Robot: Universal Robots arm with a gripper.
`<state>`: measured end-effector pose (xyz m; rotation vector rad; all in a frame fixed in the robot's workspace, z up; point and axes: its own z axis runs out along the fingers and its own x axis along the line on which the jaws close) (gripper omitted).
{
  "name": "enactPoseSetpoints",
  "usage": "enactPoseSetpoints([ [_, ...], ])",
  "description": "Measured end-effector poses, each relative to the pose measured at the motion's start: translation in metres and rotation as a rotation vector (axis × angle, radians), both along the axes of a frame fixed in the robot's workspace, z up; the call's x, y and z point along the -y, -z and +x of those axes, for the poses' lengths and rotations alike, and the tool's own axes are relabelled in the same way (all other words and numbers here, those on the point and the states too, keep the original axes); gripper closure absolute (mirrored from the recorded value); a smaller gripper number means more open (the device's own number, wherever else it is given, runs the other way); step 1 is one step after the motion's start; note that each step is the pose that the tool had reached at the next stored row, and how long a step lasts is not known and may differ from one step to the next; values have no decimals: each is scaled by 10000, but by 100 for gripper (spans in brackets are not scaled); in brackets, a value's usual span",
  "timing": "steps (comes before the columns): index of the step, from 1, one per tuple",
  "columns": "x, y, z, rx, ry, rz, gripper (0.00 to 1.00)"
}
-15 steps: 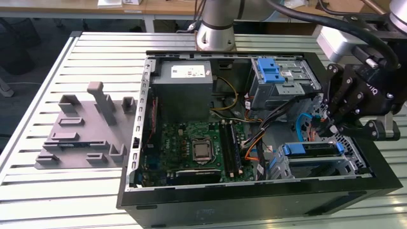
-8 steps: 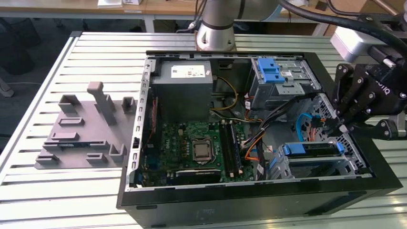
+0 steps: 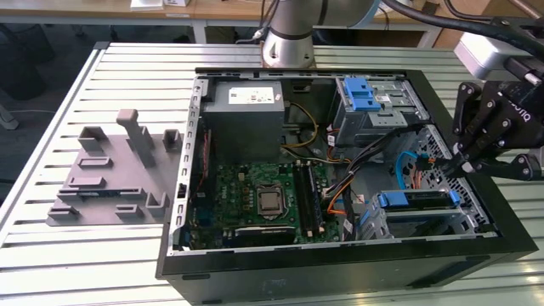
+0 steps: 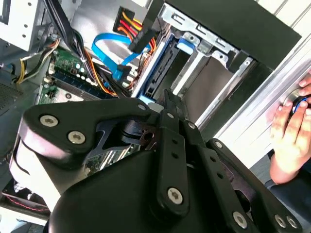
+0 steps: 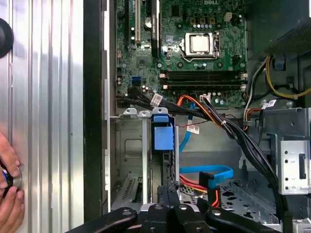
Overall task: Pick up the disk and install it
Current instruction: 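Insert the first disk wire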
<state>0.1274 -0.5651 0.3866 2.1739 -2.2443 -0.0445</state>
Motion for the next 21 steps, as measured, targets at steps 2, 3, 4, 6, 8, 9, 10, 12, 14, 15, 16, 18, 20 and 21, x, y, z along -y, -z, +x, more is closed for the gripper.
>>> enactPoseSetpoints([
  [2,-9,7,15,0,102,-9,89],
  [3,-10,11,21,0,156,-23,89],
  [4,-13,16,26,-1,210,-32,89],
  [6,-25,27,31,-17,317,-39,89],
  [8,-47,44,39,-56,396,-37,89],
  [9,-70,49,49,-74,397,-38,89],
  [10,-90,52,67,-89,397,-38,89],
  [12,-118,57,111,-125,396,-38,89],
  [14,-138,63,147,-192,398,-74,89],
  [15,-144,68,163,-242,397,-117,89],
  [16,-149,74,176,-275,400,-138,89],
  [18,-162,83,199,-318,420,-156,89],
  [20,-178,93,208,-362,481,-157,89],
  [21,-185,98,211,-380,517,-155,89],
])
